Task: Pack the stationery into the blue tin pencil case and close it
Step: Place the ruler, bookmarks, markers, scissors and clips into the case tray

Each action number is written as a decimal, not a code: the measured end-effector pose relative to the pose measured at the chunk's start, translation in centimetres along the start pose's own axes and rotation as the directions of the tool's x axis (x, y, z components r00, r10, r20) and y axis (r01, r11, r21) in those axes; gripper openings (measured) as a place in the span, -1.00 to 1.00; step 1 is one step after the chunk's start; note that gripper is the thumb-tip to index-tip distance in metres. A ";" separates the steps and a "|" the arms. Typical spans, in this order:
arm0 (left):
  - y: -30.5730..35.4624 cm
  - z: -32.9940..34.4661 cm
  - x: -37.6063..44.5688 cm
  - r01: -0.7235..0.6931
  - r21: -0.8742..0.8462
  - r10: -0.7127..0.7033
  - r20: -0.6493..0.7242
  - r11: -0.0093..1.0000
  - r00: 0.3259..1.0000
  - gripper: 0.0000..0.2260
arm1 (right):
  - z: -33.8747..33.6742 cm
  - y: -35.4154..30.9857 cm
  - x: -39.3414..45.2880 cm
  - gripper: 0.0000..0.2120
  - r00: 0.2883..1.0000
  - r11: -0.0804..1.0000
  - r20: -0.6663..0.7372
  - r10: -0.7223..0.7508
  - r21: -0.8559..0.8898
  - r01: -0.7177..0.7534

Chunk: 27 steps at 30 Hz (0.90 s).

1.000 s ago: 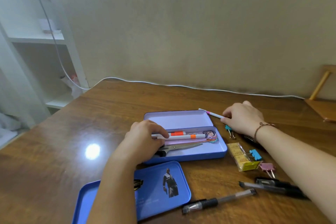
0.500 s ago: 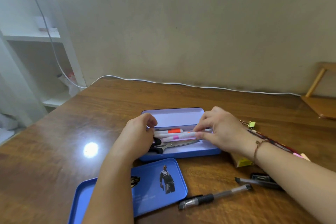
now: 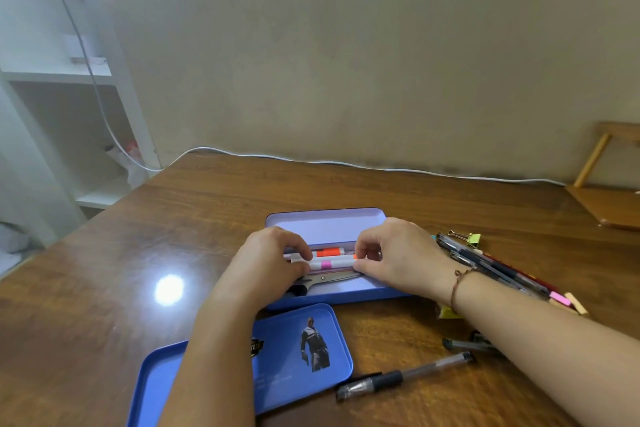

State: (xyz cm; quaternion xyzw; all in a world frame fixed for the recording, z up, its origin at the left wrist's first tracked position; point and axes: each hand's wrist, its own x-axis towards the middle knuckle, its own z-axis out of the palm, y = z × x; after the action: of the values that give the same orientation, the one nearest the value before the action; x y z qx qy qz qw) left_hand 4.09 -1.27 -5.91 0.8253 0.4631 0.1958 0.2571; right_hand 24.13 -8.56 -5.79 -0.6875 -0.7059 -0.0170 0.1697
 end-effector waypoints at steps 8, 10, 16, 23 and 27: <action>0.3 0.0 0.0 -0.082 0.048 0.082 0.002 0.995 0.997 -0.85 | -6.0 6.3 -0.6 -0.89 0.955 0.945 -0.147 0.258 0.244 -0.218; 0.7 0.2 -0.2 -0.127 0.080 0.123 0.045 0.989 0.991 -0.81 | -6.4 8.4 -1.4 -0.89 0.945 0.940 0.007 0.326 0.103 -0.325; 1.7 0.6 -0.8 -0.171 0.256 0.110 0.235 0.951 0.966 -0.70 | -4.2 10.1 -2.1 -0.65 0.902 0.910 0.137 0.409 -0.137 -0.392; 1.7 0.4 -0.8 -0.158 0.225 0.104 0.233 0.962 0.967 -0.71 | -2.7 9.2 -1.3 -0.81 0.923 0.925 0.074 0.378 -0.054 -0.375; 1.6 0.4 -0.7 -0.150 0.201 0.103 0.226 0.968 0.969 -0.73 | -4.4 8.5 -1.1 -0.88 0.939 0.916 -0.072 0.337 0.257 -0.309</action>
State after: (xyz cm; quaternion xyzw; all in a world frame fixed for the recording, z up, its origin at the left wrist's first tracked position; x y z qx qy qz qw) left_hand 5.01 -2.70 -5.35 0.8926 0.3975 0.0702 0.2009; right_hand 33.38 -10.31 -3.71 -0.7667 -0.5684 0.0579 0.2928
